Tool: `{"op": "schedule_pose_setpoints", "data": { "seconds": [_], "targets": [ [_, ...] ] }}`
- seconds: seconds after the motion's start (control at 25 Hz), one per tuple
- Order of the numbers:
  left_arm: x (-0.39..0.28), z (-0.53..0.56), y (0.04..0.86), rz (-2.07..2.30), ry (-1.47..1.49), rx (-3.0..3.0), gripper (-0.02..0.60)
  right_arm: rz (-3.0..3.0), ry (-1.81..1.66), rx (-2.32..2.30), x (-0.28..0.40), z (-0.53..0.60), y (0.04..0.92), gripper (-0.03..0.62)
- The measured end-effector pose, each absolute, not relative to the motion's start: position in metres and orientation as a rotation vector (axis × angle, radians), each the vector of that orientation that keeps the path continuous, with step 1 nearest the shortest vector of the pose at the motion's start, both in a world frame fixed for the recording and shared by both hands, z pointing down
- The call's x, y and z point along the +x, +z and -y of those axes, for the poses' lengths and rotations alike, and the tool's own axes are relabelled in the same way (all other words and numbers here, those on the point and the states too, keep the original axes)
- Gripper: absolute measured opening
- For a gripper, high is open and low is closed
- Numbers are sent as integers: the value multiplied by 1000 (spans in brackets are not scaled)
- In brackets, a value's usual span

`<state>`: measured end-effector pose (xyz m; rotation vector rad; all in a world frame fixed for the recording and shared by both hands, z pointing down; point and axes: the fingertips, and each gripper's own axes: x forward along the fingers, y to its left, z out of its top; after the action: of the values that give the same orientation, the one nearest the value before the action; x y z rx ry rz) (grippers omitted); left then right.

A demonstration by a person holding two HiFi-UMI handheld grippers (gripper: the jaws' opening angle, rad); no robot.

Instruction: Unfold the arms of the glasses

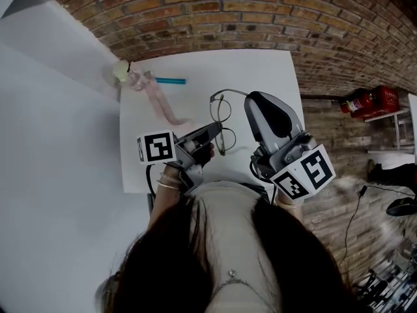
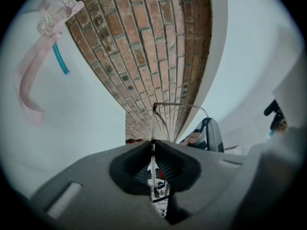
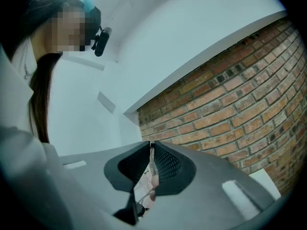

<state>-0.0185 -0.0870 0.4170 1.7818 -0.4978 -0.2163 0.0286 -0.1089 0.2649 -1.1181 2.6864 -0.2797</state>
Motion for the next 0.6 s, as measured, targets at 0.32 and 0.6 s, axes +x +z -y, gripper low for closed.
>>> {"op": "schedule_pose_setpoints", "data": {
  "seconds": [0.32,0.6],
  "targets": [
    [-14,85,413,465,-242,1758,23,-2686,-279,-1106,29,109,265,32],
    [-20,90,417,488,-243,1768,23,-2690,-273,-1068,27,106,265,32]
  ]
}}
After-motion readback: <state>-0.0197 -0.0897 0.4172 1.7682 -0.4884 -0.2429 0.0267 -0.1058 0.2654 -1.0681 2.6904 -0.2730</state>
